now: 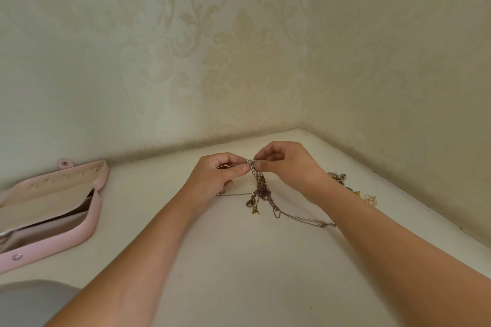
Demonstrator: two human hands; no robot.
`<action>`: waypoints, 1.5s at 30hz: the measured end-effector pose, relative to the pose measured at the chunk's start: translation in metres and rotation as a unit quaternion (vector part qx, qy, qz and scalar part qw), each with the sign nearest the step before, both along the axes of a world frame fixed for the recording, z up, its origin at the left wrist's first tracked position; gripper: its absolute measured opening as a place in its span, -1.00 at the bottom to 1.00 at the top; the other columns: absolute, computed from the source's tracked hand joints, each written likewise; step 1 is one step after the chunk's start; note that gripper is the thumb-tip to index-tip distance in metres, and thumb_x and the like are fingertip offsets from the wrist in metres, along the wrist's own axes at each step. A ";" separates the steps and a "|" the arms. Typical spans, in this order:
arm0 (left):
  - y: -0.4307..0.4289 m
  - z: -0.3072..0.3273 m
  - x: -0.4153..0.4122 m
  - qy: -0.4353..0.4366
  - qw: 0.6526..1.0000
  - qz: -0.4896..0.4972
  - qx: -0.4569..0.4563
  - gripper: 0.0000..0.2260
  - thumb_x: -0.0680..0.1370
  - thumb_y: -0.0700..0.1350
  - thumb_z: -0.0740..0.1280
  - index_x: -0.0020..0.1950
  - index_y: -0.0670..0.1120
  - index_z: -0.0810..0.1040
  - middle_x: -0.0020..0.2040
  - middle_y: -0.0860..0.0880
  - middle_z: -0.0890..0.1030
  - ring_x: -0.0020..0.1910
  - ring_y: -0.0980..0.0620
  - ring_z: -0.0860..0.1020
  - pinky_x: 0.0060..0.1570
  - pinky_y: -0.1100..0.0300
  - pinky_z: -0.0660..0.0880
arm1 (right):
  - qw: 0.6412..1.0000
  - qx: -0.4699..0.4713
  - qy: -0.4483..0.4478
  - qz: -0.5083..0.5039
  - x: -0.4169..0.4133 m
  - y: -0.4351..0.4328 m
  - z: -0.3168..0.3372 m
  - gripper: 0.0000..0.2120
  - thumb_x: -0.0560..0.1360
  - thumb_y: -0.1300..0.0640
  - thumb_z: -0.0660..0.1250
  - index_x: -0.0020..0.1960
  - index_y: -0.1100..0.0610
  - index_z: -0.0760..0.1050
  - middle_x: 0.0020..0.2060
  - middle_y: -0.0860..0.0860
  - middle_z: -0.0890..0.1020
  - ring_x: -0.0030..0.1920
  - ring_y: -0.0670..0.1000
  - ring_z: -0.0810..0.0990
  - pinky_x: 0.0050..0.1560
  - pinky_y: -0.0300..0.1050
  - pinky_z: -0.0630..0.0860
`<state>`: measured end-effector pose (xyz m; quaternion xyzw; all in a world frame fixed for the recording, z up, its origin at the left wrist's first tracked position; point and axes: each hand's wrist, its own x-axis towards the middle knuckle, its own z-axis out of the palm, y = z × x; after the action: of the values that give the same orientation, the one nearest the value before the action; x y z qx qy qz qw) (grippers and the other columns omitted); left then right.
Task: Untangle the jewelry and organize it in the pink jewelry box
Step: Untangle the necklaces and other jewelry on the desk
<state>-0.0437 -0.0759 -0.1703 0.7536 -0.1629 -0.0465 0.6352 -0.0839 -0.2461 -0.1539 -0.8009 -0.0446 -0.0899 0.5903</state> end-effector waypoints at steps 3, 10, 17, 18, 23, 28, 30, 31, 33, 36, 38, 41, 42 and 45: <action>0.001 -0.001 0.000 0.009 1.000 -0.024 -0.013 -0.95 0.46 -0.13 0.43 -0.19 -0.01 0.64 -0.34 0.01 0.50 -0.42 0.09 0.33 -0.46 0.34 0.25 | 1.000 -0.002 -0.003 0.017 0.000 0.001 0.000 -0.93 0.45 0.26 0.40 -0.15 0.12 0.54 -0.25 0.05 0.62 -0.19 -0.04 0.59 0.06 -0.15 0.50; 0.001 0.000 0.001 0.031 0.997 -0.057 -0.033 -0.97 0.48 -0.15 0.39 -0.14 -0.09 0.63 -0.41 0.03 0.25 -0.45 0.12 0.12 -0.52 0.34 0.13 | 0.999 0.012 -0.004 0.050 0.000 -0.001 0.001 -0.90 0.48 0.32 0.35 -0.02 0.21 0.58 -0.30 0.05 0.58 -0.35 -0.12 0.55 -0.19 -0.37 0.50; 0.001 0.003 -0.003 0.014 1.000 -0.024 -0.003 -0.94 0.46 -0.13 0.42 -0.12 -0.10 0.65 -0.54 0.16 0.30 -0.52 0.13 0.13 -0.44 0.24 0.09 | 0.999 -0.006 -0.014 0.047 -0.002 0.000 0.001 -0.90 0.44 0.30 0.42 -0.10 0.14 0.64 -0.25 0.11 0.62 -0.27 -0.06 0.54 -0.17 -0.36 0.48; 0.001 0.003 -0.004 0.008 1.000 -0.021 0.000 -0.95 0.46 -0.14 0.42 -0.12 -0.10 0.65 -0.54 0.16 0.36 -0.53 0.14 0.14 -0.43 0.23 0.10 | 0.999 -0.007 -0.016 0.047 -0.002 0.000 0.001 -0.90 0.43 0.30 0.42 -0.09 0.16 0.64 -0.27 0.10 0.61 -0.29 -0.07 0.53 -0.18 -0.36 0.47; -0.001 0.006 -0.008 -0.020 1.000 -0.019 0.008 -0.96 0.46 -0.20 0.42 -0.11 -0.14 0.64 -0.44 0.18 0.53 -0.59 0.26 0.36 -0.44 0.42 0.28 | 0.998 0.011 -0.016 0.052 -0.002 -0.002 0.002 -0.92 0.44 0.26 0.42 -0.07 0.23 0.63 -0.31 0.10 0.60 -0.38 -0.09 0.53 -0.15 -0.28 0.51; 0.001 0.002 -0.004 -0.009 1.000 -0.010 0.021 -0.88 0.46 -0.11 0.43 -0.09 -0.14 0.67 -0.48 0.17 0.44 -0.48 0.10 0.18 -0.41 0.24 0.16 | 0.998 0.014 0.016 0.058 -0.001 -0.003 0.002 -0.97 0.45 0.32 0.40 -0.13 0.23 0.58 -0.38 0.05 0.59 -0.38 -0.07 0.56 -0.09 -0.16 0.54; 0.002 0.002 -0.003 0.000 1.000 -0.009 0.023 -0.87 0.46 -0.10 0.42 -0.08 -0.14 0.67 -0.51 0.18 0.38 -0.46 0.08 0.16 -0.42 0.25 0.17 | 0.998 0.015 0.021 0.064 -0.002 -0.003 0.001 -0.96 0.46 0.34 0.38 -0.12 0.24 0.57 -0.39 0.04 0.59 -0.38 -0.08 0.56 -0.08 -0.16 0.54; 0.002 0.002 -0.003 0.003 1.000 -0.011 0.022 -0.87 0.46 -0.09 0.43 -0.08 -0.13 0.68 -0.50 0.16 0.35 -0.46 0.09 0.16 -0.43 0.26 0.17 | 0.998 0.013 0.019 0.066 -0.002 -0.004 0.001 -0.95 0.47 0.34 0.36 -0.11 0.23 0.57 -0.38 0.04 0.59 -0.38 -0.09 0.56 -0.09 -0.19 0.54; 0.002 0.002 -0.003 0.010 1.000 -0.014 0.023 -0.90 0.44 -0.08 0.45 -0.11 -0.08 0.69 -0.48 0.13 0.29 -0.45 0.08 0.15 -0.42 0.25 0.16 | 0.998 0.005 0.012 0.068 -0.002 -0.005 0.002 -0.92 0.48 0.35 0.35 -0.10 0.21 0.58 -0.37 0.04 0.59 -0.37 -0.12 0.56 -0.12 -0.27 0.53; 0.002 0.001 -0.002 0.014 1.000 -0.013 0.015 -0.90 0.44 -0.08 0.45 -0.11 -0.09 0.69 -0.47 0.12 0.26 -0.44 0.07 0.14 -0.40 0.22 0.13 | 0.998 -0.001 0.006 0.065 -0.002 -0.004 0.002 -0.90 0.46 0.36 0.37 -0.07 0.21 0.60 -0.34 0.06 0.60 -0.37 -0.12 0.56 -0.18 -0.36 0.52; 0.002 0.002 -0.002 0.010 1.000 -0.012 0.005 -0.89 0.44 -0.08 0.44 -0.10 -0.10 0.69 -0.48 0.13 0.25 -0.43 0.07 0.14 -0.40 0.21 0.12 | 0.999 -0.005 0.006 0.050 -0.002 -0.004 0.001 -0.89 0.43 0.35 0.41 -0.05 0.23 0.60 -0.33 0.07 0.61 -0.37 -0.11 0.56 -0.19 -0.37 0.51; 0.002 0.002 -0.002 0.008 1.000 -0.017 0.015 -0.89 0.44 -0.06 0.44 -0.11 -0.08 0.69 -0.49 0.14 0.27 -0.44 0.08 0.16 -0.42 0.24 0.16 | 1.000 -0.009 0.001 0.030 -0.001 -0.004 0.002 -0.90 0.42 0.30 0.44 -0.07 0.20 0.64 -0.31 0.08 0.64 -0.35 -0.12 0.56 -0.16 -0.35 0.51; 0.002 0.002 -0.003 0.008 1.000 -0.021 0.019 -0.90 0.44 -0.06 0.44 -0.12 -0.06 0.69 -0.48 0.13 0.27 -0.43 0.07 0.15 -0.41 0.24 0.15 | 1.000 -0.008 -0.001 0.027 -0.001 -0.005 0.002 -0.91 0.42 0.30 0.44 -0.08 0.19 0.64 -0.30 0.07 0.65 -0.34 -0.13 0.56 -0.16 -0.37 0.50; 0.002 0.002 -0.002 0.007 1.000 -0.020 0.023 -0.91 0.44 -0.05 0.44 -0.12 -0.04 0.69 -0.47 0.14 0.29 -0.45 0.08 0.17 -0.42 0.27 0.17 | 0.999 -0.006 0.001 0.034 -0.002 -0.004 0.003 -0.91 0.42 0.30 0.43 -0.08 0.19 0.64 -0.28 0.07 0.64 -0.32 -0.12 0.56 -0.16 -0.38 0.51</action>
<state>-0.0458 -0.0736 -0.1686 0.7641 -0.1720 -0.0682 0.6180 -0.0856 -0.2503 -0.1506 -0.8027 -0.0719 -0.0688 0.5880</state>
